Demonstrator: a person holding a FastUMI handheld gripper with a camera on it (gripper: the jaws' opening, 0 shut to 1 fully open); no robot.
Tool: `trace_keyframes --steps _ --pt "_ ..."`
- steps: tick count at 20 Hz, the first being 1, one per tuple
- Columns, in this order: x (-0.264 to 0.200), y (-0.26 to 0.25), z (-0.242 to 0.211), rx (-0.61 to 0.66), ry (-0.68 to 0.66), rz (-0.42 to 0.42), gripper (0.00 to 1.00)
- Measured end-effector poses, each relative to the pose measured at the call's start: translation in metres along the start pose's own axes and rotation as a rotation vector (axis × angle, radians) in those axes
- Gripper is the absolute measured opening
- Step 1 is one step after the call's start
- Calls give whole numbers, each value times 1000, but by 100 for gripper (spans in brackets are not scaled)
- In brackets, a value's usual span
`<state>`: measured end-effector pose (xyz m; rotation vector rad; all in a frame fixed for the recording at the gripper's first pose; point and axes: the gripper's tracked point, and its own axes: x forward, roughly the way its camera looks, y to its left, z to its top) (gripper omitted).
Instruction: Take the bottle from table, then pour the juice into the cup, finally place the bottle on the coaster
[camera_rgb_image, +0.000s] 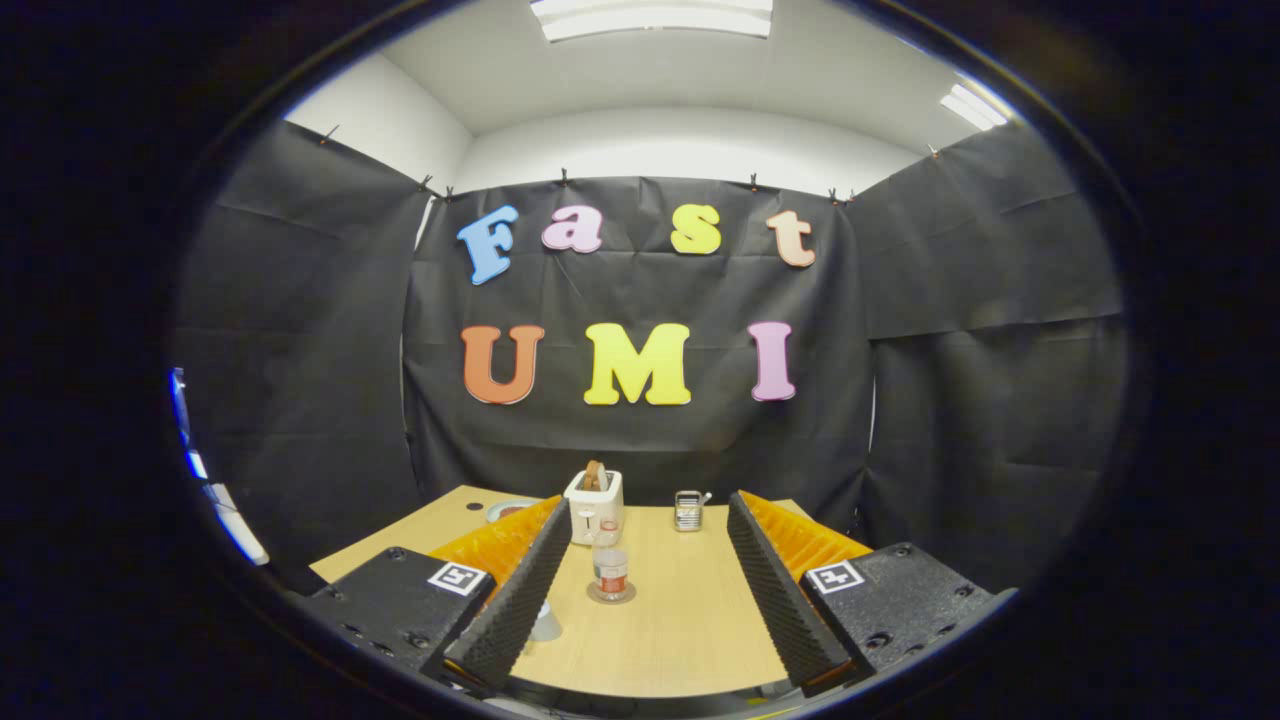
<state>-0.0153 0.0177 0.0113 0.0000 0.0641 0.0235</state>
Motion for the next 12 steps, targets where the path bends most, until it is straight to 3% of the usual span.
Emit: trace_keyframes --steps 12 --pt "-4 6 -7 -22 0 5 100"
